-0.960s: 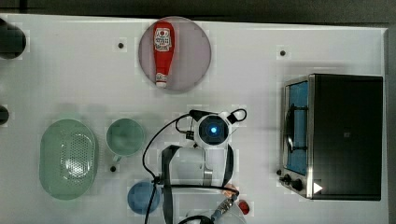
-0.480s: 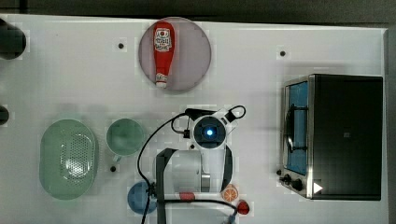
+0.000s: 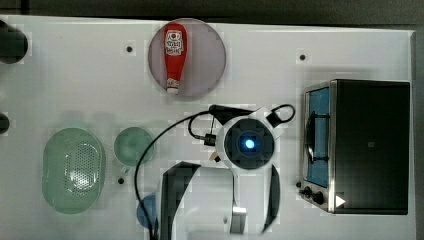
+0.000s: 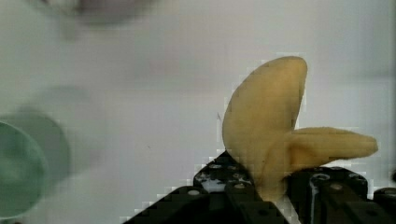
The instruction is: Pick Banana and place it in mug.
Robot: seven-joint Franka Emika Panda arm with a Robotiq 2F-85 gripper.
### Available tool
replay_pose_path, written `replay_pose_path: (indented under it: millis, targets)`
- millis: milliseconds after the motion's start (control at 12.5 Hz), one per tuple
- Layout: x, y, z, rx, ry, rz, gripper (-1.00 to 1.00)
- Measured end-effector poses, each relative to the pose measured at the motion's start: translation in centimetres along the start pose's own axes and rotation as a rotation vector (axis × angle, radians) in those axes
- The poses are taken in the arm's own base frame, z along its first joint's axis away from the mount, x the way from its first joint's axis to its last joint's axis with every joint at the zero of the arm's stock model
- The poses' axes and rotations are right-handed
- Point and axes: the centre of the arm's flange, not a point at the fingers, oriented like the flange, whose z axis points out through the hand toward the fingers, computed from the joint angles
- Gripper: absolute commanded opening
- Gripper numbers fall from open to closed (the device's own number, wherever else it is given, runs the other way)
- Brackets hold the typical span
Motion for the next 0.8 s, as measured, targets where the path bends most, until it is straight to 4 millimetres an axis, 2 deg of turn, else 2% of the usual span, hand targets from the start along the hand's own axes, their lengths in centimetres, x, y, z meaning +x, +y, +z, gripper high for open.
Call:
replay_pose_path:
  millis: [240, 320, 400, 560, 640, 800]
  targets:
    - [0.1, -0.3, -8.6, 0.005, 0.083, -0.008, -0.49]
    - [-0.3, -0.5, -10.0, 0.007, 0.072, -0.012, -0.49]
    - [-0.8, -1.3, -10.9, 0.006, 0.083, -0.025, -0.49]
    - [-2.0, -3.2, -11.1, 0.001, 0.059, -0.033, -0.49]
    - [-3.0, -4.8, -10.8, -0.008, 0.010, -0.014, -0.49]
    - [-4.1, -9.7, -10.1, 0.010, -0.038, 0.032, -0.49]
